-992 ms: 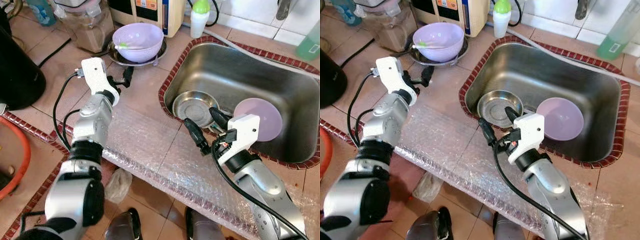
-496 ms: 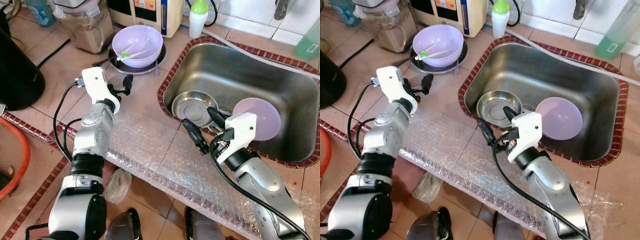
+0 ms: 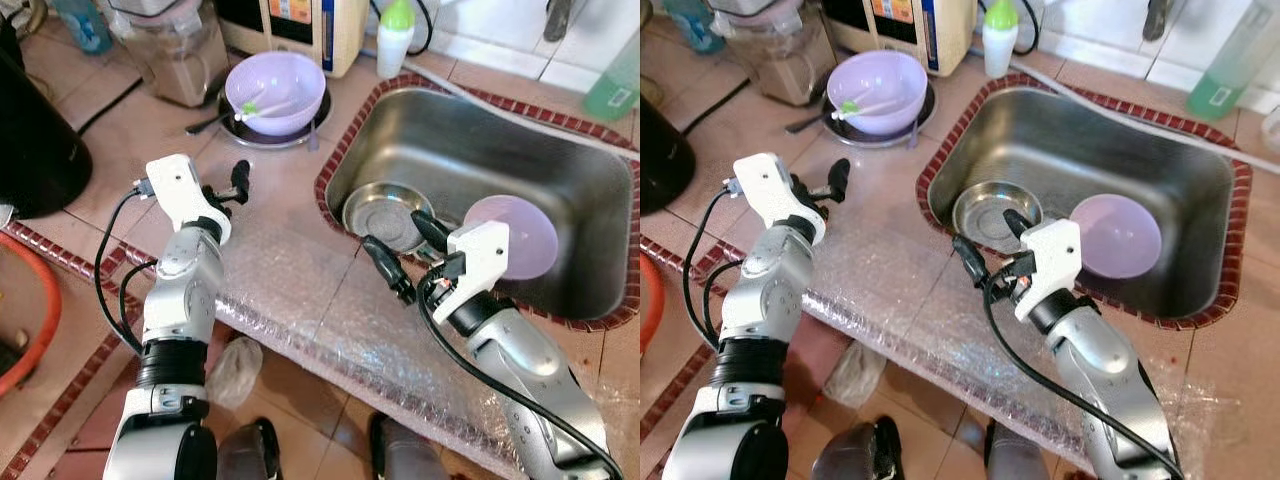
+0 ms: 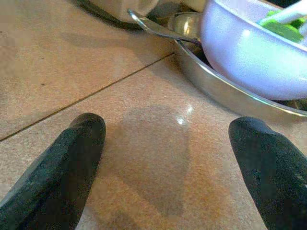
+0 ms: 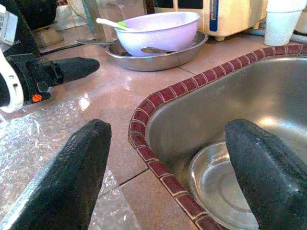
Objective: Kitchen organization
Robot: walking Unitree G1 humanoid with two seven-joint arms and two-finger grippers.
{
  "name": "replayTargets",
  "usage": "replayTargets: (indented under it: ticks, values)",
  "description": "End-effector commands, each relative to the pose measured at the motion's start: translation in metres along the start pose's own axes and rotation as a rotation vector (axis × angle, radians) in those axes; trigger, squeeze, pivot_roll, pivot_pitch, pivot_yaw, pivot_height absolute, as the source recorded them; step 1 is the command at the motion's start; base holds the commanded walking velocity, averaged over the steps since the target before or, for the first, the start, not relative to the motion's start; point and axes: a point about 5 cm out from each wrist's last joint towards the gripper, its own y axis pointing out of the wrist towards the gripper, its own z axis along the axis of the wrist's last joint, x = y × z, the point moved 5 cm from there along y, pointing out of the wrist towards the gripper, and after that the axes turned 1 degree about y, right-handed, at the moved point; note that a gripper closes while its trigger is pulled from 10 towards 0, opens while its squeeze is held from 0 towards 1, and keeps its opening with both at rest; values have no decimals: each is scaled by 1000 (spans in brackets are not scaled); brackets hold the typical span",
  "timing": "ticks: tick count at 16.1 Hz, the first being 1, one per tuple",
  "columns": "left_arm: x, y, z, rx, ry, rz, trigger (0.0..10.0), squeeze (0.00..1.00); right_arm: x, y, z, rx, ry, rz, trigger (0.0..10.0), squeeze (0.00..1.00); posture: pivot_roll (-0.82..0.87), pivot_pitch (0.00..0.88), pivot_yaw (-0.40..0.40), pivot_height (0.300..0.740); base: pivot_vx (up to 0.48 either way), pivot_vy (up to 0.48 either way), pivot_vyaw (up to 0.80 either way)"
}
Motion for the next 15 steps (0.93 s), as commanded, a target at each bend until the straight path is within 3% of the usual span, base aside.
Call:
replayTargets:
  ticks: [1, 6, 12, 15]
  values:
    - [-1, 8, 7, 7, -34, 19, 10000, 0, -2, 2, -1, -2, -4, 21, 10000, 0, -200, 208, 50, 740, 0, 0, 0]
    - [10, 30, 32, 42, -57, -9, 10000, 0, -5, 1, 1, 4, -12, 30, 10000, 0, -222, 219, 59, 740, 0, 0, 0]
    - [7, 39, 23, -5, -94, 11, 10000, 0, -7, -2, 4, 9, -16, 30, 10000, 0, -248, 226, 74, 740, 0, 0, 0]
    - [17, 47, 15, -56, -115, -13, 10000, 0, -28, -5, 22, 52, 13, 124, 10000, 0, -271, 238, 86, 740, 0, 0, 0]
